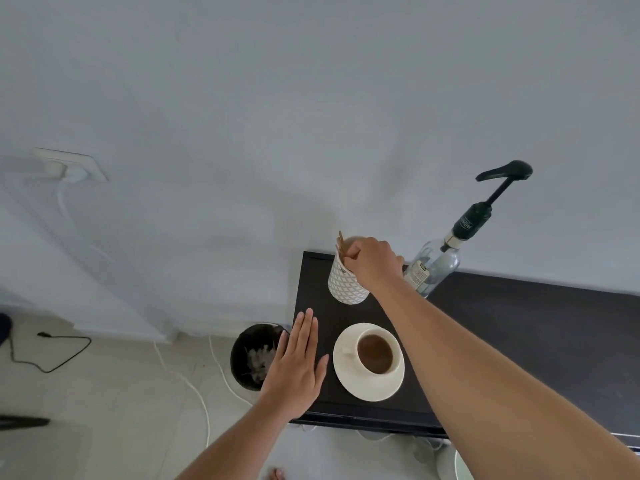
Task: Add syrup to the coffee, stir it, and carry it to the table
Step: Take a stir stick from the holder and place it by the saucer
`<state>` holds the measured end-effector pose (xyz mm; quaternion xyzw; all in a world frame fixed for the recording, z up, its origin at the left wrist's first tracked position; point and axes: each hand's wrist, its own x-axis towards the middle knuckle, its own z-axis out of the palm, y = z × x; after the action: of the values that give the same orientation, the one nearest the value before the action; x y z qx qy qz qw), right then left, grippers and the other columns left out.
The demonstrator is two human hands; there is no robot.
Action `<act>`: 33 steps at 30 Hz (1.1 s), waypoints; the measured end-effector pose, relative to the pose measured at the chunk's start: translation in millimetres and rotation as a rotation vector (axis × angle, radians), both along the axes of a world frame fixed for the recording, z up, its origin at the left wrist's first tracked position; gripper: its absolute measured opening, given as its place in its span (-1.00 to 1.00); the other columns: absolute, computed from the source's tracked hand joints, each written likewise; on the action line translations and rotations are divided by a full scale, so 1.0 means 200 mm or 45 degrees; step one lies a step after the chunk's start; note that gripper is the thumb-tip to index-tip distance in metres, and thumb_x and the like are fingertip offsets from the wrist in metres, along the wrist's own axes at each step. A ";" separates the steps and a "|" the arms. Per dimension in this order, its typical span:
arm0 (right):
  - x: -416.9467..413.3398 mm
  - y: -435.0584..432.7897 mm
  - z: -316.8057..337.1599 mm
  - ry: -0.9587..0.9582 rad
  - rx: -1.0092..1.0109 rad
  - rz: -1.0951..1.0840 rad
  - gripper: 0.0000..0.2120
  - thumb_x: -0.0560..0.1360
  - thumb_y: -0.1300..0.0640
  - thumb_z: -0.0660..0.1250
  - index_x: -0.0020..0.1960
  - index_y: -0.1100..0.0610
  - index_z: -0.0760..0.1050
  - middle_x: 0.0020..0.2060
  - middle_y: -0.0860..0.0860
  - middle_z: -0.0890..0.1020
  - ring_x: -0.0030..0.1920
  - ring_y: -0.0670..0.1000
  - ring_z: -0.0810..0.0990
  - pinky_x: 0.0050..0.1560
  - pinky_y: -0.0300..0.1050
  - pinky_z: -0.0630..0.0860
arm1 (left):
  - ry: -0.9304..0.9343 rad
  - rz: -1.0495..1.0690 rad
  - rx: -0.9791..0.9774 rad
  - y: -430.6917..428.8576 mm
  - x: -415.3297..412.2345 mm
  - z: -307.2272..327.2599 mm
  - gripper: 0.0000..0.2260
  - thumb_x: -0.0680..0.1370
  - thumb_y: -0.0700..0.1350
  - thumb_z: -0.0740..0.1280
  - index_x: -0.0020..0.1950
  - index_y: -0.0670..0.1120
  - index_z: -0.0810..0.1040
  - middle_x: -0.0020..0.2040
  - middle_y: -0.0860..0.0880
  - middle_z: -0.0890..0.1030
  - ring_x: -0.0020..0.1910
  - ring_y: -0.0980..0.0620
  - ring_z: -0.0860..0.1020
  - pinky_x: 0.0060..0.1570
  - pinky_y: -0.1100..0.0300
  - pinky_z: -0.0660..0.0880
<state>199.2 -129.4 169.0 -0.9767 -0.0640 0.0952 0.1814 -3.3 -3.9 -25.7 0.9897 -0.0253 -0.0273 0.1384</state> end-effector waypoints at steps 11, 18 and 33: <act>-0.03 -0.06 0.17 -0.285 0.246 0.081 -0.88 0.74 -0.02 0.36 0.17 0.02 0.59 -0.01 -0.11 0.77 0.06 0.10 0.74 0.27 0.20 0.57 | 0.021 0.006 0.053 0.01 0.00 0.00 -0.31 0.85 0.22 -0.11 0.86 -0.13 -0.20 0.87 -0.10 -0.28 0.86 -0.10 -0.22 0.82 -0.21 0.09; -0.11 -0.21 0.34 -0.381 0.615 0.084 -0.96 0.70 0.03 0.47 0.12 -0.04 0.62 -0.10 -0.28 0.70 -0.18 -0.43 0.60 -0.14 -0.33 0.43 | 0.006 0.009 0.062 0.00 0.00 0.00 -0.31 0.84 0.21 -0.11 0.86 -0.17 -0.11 0.88 -0.15 -0.18 0.87 -0.14 -0.12 0.82 -0.18 0.15; -0.51 -0.75 -0.14 0.146 0.552 -0.409 -0.93 0.68 -0.04 0.50 0.05 -0.06 0.72 -0.06 -0.11 0.81 -0.18 -0.10 0.71 -0.20 -0.17 0.60 | -0.001 -0.009 0.056 0.00 -0.01 0.03 -0.30 0.82 0.20 -0.14 0.86 -0.18 -0.10 0.88 -0.15 -0.17 0.87 -0.13 -0.12 0.83 -0.13 0.10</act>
<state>97.4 -279.6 140.1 -0.9057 0.0832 0.1043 0.4023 -4.6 -4.7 -19.0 0.9924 -0.0283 -0.0280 0.1166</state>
